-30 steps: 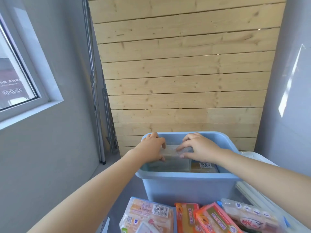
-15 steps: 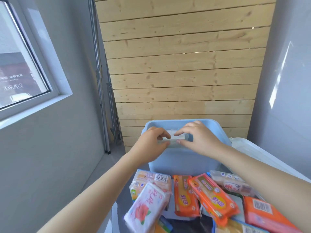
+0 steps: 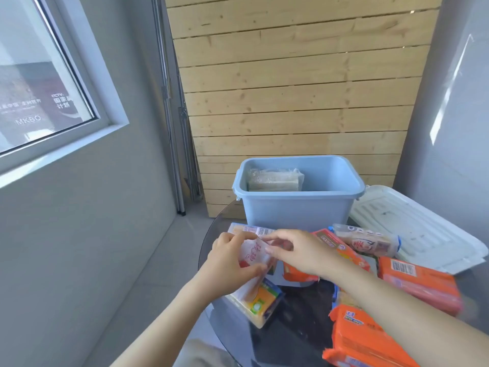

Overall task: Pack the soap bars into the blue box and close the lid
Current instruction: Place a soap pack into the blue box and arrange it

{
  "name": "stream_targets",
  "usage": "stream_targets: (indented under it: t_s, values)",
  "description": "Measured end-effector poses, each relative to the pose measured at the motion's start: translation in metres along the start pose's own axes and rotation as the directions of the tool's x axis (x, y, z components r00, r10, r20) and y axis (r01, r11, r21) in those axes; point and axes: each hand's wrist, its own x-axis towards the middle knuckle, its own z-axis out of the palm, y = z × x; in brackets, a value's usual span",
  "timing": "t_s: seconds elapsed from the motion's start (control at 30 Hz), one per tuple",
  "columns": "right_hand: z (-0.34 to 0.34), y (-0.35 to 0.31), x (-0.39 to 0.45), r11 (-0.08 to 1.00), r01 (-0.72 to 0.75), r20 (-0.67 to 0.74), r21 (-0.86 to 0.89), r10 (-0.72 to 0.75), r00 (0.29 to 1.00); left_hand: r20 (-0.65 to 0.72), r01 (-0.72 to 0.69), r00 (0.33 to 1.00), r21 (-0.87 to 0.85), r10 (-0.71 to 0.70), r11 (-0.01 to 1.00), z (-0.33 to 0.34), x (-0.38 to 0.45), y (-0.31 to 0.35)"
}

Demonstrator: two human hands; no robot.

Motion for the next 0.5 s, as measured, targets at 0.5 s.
stream_targets:
  t_s: [0.5]
  values:
    - [-0.012, -0.004, -0.023, 0.874, -0.289, 0.022, 0.392, 0.305, 0.952, 0.019, -0.148, 0.988, -0.109, 0.151, 0.983, 0.007, -0.004, 0.021]
